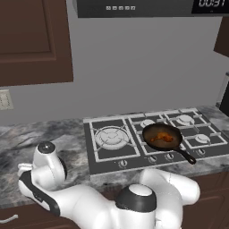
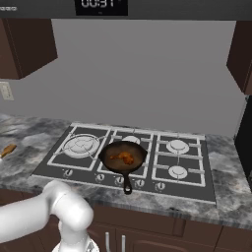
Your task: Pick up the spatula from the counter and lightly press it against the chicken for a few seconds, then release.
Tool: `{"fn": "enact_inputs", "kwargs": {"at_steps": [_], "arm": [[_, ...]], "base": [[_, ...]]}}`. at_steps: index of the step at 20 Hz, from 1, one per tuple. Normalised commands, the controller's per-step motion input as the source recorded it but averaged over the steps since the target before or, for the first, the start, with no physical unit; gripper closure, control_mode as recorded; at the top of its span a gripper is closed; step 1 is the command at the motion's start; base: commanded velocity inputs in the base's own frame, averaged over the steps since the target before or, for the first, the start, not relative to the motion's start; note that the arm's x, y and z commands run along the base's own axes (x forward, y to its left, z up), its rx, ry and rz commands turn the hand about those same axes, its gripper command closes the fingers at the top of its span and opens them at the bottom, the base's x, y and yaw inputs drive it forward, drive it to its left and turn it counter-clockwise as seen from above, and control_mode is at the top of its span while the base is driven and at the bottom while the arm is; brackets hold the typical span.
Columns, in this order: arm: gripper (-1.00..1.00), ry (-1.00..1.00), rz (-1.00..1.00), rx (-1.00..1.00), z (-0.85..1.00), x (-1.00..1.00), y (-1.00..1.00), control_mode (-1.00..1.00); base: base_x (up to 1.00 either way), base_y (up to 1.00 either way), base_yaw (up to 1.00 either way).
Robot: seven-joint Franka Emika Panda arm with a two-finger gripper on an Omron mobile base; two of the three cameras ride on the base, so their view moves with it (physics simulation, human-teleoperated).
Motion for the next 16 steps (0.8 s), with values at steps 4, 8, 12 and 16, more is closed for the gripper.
{"fn": "enact_inputs", "kwargs": {"at_steps": [4,8,12,16], "arm": [[-1.00,0.02,-0.01,0.00,-0.15,0.09,0.08,-1.00],[-1.00,0.03,-0.01,0.00,-0.17,0.09,0.08,-1.00],[1.00,0.04,-0.01,0.00,-0.23,0.08,0.08,-1.00],[1.00,0.03,-0.02,0.00,-0.23,0.00,0.00,-1.00]], "base": [[0.00,0.00,0.00],[0.00,0.00,0.00],[0.00,0.00,0.00],[0.00,0.00,0.00]]}}
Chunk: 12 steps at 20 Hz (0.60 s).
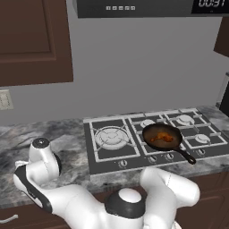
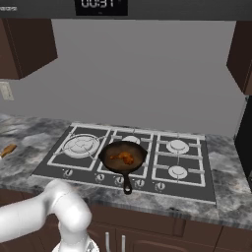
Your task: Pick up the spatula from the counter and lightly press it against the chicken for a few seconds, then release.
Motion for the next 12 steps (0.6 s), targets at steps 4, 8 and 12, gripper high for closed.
{"fn": "enact_inputs", "kwargs": {"at_steps": [4,8,12], "arm": [[1.00,0.02,-0.01,0.00,-0.25,0.00,0.00,-1.00],[1.00,0.03,-0.02,0.00,-0.28,0.00,0.00,-1.00],[1.00,0.01,-0.01,0.00,-0.11,0.00,0.00,-1.00]], "base": [[0.00,0.00,0.00],[0.00,0.00,0.00],[0.00,0.00,0.00]]}}
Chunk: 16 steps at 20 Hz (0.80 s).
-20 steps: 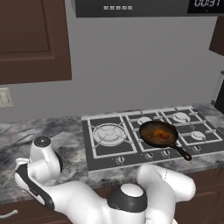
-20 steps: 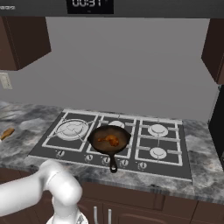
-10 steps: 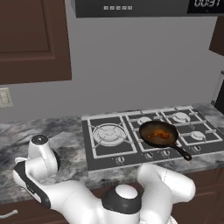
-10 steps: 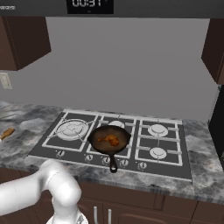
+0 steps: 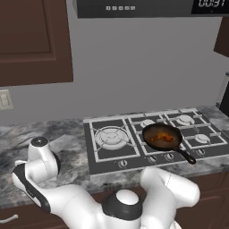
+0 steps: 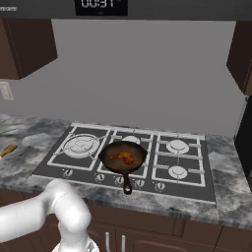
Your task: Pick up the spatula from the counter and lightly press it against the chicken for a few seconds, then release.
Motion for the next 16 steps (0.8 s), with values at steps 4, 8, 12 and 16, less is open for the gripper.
{"fn": "enact_inputs", "kwargs": {"at_steps": [4,8,12,16], "arm": [[1.00,0.00,0.00,0.00,0.03,-0.16,-0.03,-1.00],[1.00,0.00,0.00,0.00,0.05,-0.31,-0.15,-1.00],[1.00,0.00,0.00,0.00,0.09,-0.40,-0.21,-1.00],[1.00,-0.02,0.00,0.00,0.18,-0.36,-0.23,-1.00]], "base": [[0.00,0.00,0.00],[0.00,0.00,0.00],[0.00,0.00,0.00],[0.00,0.00,0.00]]}}
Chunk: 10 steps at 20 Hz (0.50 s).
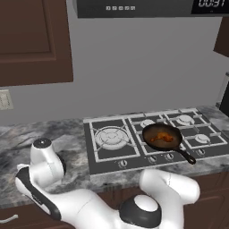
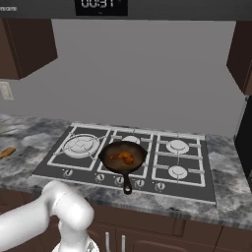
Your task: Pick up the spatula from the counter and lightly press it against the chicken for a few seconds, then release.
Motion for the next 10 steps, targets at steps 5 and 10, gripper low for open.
{"fn": "enact_inputs", "kwargs": {"at_steps": [5,10], "arm": [[1.00,-0.01,0.00,0.00,0.19,-0.35,-0.29,-1.00],[1.00,0.00,0.00,0.00,0.18,-0.29,-0.38,-1.00]], "base": [[0.00,0.00,0.00],[0.00,0.00,0.00]]}}
